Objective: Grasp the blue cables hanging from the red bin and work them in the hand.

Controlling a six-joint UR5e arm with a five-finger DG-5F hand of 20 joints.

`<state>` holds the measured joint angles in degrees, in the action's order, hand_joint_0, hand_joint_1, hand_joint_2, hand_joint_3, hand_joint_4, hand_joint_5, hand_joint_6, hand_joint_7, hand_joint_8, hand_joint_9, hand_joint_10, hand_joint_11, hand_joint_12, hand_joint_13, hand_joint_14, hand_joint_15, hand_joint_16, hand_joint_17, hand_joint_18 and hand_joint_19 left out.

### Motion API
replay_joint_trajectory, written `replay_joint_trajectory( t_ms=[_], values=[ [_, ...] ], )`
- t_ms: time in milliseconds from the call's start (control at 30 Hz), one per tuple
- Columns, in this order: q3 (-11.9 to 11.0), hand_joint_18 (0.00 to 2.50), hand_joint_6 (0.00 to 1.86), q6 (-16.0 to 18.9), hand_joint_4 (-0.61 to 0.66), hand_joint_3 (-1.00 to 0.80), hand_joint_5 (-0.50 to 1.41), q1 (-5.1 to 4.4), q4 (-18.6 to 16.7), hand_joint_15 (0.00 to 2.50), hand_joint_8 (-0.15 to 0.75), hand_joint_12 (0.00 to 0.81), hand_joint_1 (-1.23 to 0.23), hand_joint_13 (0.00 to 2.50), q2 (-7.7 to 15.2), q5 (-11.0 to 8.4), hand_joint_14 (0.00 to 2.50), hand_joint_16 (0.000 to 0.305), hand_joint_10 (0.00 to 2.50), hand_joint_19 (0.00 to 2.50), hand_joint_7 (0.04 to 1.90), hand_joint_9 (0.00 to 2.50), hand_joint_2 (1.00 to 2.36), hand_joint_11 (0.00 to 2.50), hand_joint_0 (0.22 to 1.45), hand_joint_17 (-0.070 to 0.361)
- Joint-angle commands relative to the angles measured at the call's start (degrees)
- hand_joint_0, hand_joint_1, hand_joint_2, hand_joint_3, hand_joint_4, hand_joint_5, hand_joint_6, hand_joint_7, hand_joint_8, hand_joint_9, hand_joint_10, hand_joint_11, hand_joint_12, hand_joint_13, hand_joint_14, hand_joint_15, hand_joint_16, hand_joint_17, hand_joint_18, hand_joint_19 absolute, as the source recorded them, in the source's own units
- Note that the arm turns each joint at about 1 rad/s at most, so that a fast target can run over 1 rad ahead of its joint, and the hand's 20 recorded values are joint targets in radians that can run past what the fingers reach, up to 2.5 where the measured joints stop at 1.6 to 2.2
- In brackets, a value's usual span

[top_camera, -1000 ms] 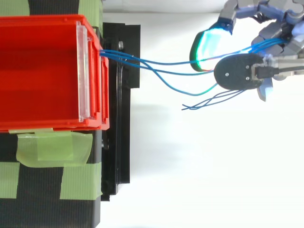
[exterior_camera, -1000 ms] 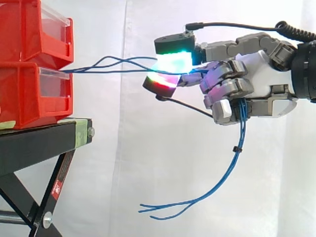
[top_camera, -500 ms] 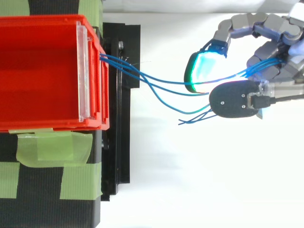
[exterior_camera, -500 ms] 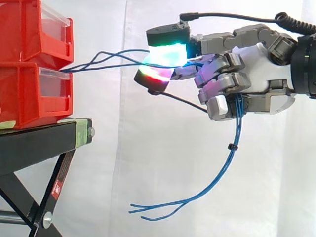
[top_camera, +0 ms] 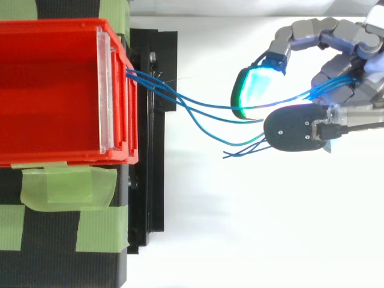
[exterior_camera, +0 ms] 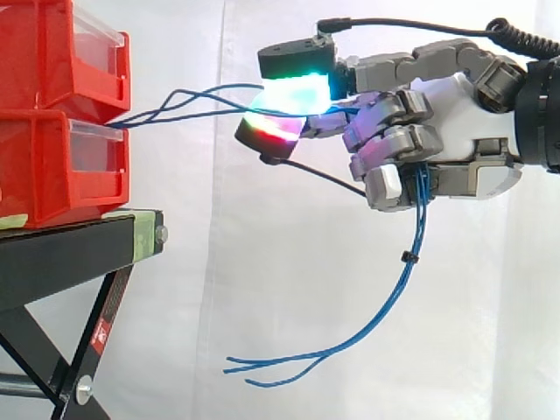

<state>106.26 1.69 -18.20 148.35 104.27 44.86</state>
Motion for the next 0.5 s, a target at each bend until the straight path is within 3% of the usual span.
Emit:
replay_joint_trajectory(
  t_ms=[0,200,467],
  values=[
    [0.0,2.36,0.72,0.2,0.18,0.28,-0.1,-0.08,0.0,1.94,0.656,0.743,-0.72,1.99,0.0,-0.03,2.5,0.218,2.5,0.56,1.04,1.7,1.19,2.5,1.01,0.164],
    [0.0,2.36,0.53,0.9,0.19,0.32,-0.03,0.01,0.1,1.94,0.656,0.743,-0.7,1.99,0.0,-0.03,2.5,0.218,2.5,0.56,1.11,1.7,1.13,2.5,1.05,0.164],
    [0.0,2.36,0.47,1.5,0.18,0.36,0.0,0.01,0.1,1.94,0.656,0.743,-0.7,1.99,0.1,-0.03,2.5,0.218,2.5,0.56,1.15,1.7,1.08,2.5,1.09,0.164]
  ],
)
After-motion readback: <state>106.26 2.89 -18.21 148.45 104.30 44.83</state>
